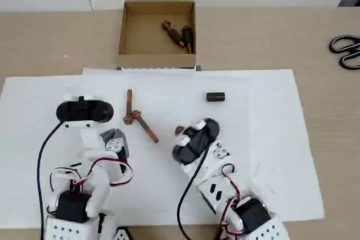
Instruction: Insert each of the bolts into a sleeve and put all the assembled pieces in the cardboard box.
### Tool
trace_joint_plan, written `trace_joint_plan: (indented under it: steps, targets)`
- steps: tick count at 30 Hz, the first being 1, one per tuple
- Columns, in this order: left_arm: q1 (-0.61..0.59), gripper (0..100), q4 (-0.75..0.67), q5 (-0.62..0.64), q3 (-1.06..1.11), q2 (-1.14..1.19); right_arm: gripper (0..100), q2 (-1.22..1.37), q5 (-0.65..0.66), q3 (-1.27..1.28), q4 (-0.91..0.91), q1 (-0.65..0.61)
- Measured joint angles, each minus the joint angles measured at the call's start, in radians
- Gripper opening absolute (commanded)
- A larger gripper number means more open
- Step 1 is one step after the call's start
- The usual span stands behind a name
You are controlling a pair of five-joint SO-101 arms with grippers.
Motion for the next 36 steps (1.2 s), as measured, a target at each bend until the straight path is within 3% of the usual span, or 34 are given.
trace_joint_plan:
  steps: [4, 10, 23, 28, 36]
  targets:
    - [-0.132, 1, -0.049, -0.104, 0.075, 0.0, 0.2, 0.002, 0.0, -0.006, 0.0, 0.117]
    - [-0.175, 1, -0.184, -0.164, 0.226, 0.0, 0.2, 0.155, -0.002, -0.17, 0.0, 0.175]
    - [-0.175, 1, -0.267, -0.172, 0.272, 0.002, 0.3, 1.132, -0.052, -0.942, -0.003, 0.242]
    - [-0.184, 1, -0.267, -0.172, 0.272, 0.002, 0.3, 1.476, 0.086, -1.226, -0.009, 0.242]
    - [-0.184, 1, -0.267, -0.173, 0.272, 0.002, 0.3, 1.919, 0.183, -1.674, -0.037, 0.244]
